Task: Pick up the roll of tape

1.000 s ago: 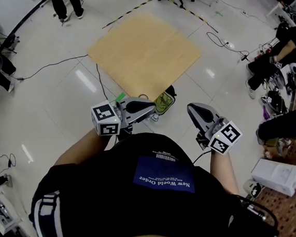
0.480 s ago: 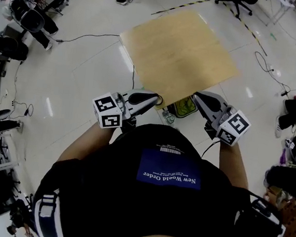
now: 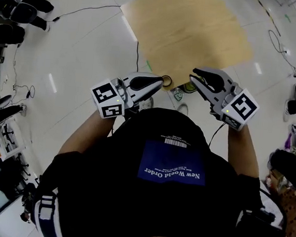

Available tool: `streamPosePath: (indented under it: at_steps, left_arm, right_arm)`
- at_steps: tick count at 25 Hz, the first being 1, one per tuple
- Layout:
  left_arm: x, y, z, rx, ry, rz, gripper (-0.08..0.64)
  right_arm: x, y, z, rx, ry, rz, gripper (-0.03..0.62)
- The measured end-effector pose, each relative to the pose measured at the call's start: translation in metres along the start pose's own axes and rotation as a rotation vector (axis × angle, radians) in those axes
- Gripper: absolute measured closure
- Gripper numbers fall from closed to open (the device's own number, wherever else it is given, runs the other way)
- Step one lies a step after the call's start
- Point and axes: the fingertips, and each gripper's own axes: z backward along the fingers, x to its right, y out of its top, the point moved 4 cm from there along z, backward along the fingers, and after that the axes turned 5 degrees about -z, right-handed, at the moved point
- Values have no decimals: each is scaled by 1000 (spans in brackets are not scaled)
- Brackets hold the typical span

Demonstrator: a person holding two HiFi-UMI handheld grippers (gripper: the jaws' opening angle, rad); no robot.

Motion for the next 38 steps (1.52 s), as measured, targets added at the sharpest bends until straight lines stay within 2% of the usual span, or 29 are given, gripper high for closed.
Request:
streamPosePath:
  at_steps: [3,6,10,12,15,17,21,26,31,34,38]
  left_arm:
    - [-19,-11,5,-53,-50,-44,554]
    - [-41,-25,3,-64,-79,-29,552]
    - [-53,-59,8,-103,-77,-10,554]
    - [-58,-78,5,-135,-68,-13,554]
    - [-66,-103,2,-155,-58,33,554]
    - [-69,-115,4,-153,-58,57,554]
    - [-73,-131,7,-148,-57,56,554]
    - [-102,-141,17,-155,20,64,554]
    - [-107,-140,14,-156,44,3,554]
    - [-114,-144,14,-156,36,15,554]
    - [-110,-146,10,-156,25,26,554]
  right_arm:
    - [-3,-9,-31,-56,5,45,518]
    - [3,-33,-60,-145,13,121,461]
    - [5,-92,-86,-378,45,217,319]
    - [12,-122,-95,-461,44,236,305]
    - [24,-161,-105,-533,23,240,304]
    - [29,-181,-112,-541,-1,214,304]
    - [44,-211,-126,-553,-46,165,304]
    - [52,-240,-139,-608,-51,154,305]
    - [47,-251,-135,-592,-49,122,305]
    - [48,-252,-143,-603,-24,128,339]
    - [46,-254,-142,-582,-9,119,342]
